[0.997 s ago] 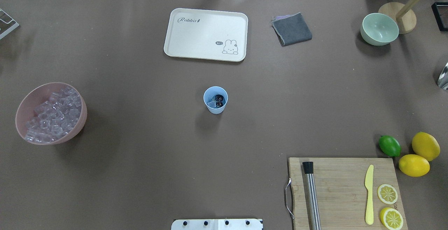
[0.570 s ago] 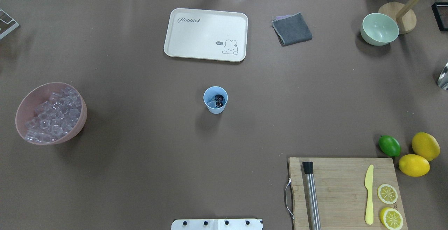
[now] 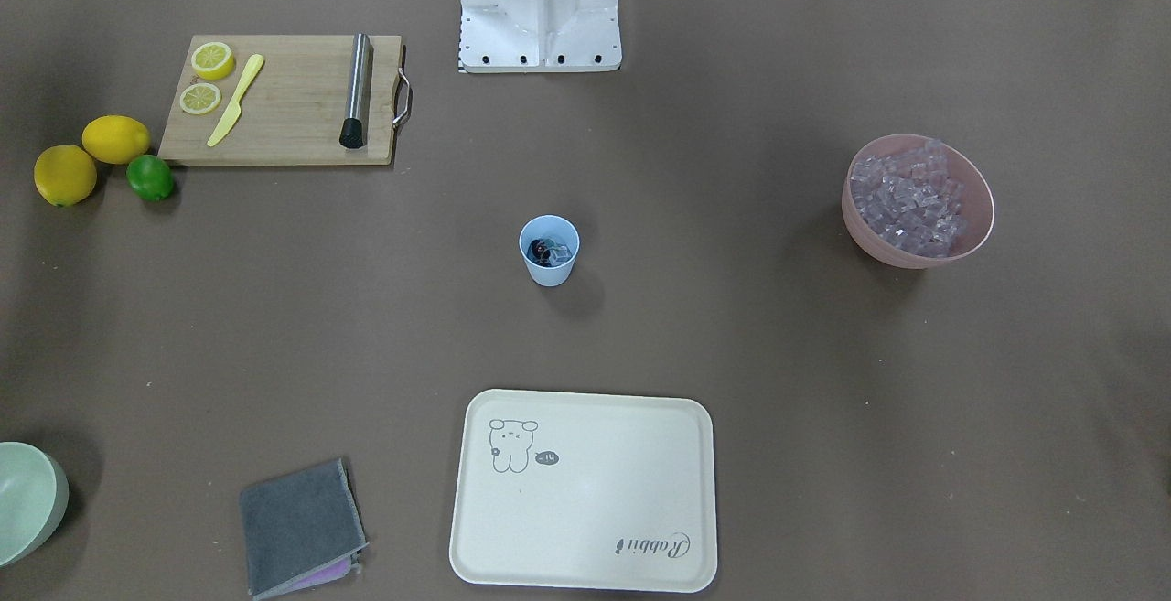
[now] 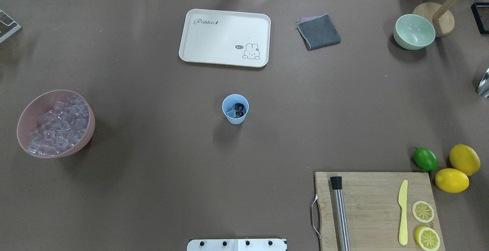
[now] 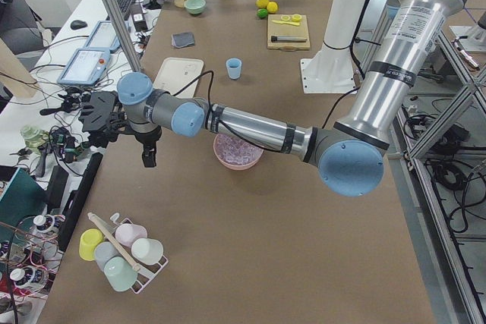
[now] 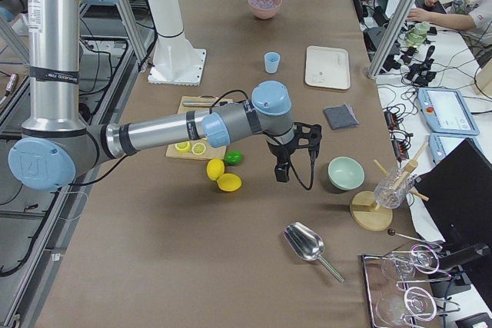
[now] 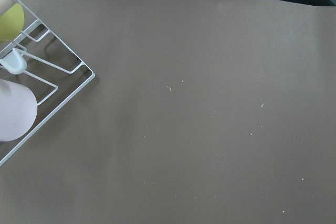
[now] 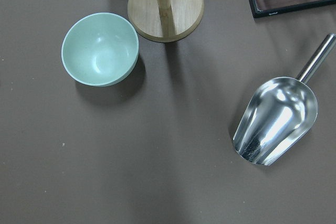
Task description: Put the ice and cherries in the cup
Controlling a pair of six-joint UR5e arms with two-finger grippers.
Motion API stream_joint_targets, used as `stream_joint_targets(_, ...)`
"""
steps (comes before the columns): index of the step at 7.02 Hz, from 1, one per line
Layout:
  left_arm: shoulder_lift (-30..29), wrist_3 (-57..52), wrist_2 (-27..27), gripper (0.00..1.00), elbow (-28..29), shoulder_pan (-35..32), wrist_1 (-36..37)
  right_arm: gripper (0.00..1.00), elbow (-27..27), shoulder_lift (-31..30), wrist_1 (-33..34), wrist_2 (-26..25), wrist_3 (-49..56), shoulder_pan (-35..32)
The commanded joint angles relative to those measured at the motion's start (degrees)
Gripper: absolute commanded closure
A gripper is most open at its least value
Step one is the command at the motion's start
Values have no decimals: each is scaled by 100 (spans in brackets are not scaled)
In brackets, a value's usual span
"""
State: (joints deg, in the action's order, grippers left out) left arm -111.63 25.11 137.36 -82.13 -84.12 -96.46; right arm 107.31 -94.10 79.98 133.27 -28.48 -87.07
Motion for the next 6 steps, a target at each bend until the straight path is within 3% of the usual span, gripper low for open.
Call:
stream_joint_targets(1,62,-15,-25,2,21,-51,39,0,9,40,0,-20,-9,-3)
stream_joint_targets(6,71,-1017,-482,2,180,-192,364,0,9,102,-53,14,0,-2)
